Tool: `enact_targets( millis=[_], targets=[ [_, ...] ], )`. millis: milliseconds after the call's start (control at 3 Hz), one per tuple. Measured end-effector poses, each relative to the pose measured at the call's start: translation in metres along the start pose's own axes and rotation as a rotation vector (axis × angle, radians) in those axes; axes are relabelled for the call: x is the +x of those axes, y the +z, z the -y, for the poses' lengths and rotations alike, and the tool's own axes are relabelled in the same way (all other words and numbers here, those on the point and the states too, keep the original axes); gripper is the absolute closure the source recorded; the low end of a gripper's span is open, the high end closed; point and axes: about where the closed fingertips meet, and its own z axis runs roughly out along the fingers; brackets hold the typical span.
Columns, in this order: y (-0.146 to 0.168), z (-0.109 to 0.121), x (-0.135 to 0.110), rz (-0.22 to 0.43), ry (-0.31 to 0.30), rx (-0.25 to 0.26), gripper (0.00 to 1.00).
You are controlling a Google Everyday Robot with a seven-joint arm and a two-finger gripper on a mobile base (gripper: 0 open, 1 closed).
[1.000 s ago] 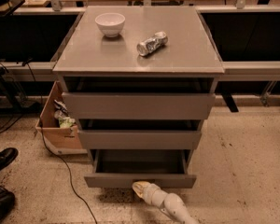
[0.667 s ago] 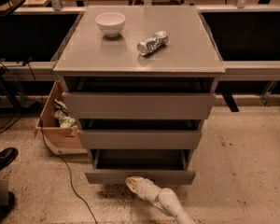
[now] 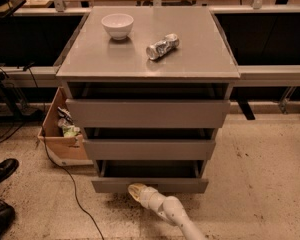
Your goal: Close bottom drawer
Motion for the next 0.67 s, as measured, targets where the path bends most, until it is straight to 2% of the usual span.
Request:
enact_targets(
  millis=[333, 667],
  targets=[
    [0.0000, -0.0008, -0.0004, 0.001, 0.003, -0.001, 1.00],
    [0.0044, 0.0031, 0.0034, -0.025, -0.017, 0.063, 1.00]
  ],
)
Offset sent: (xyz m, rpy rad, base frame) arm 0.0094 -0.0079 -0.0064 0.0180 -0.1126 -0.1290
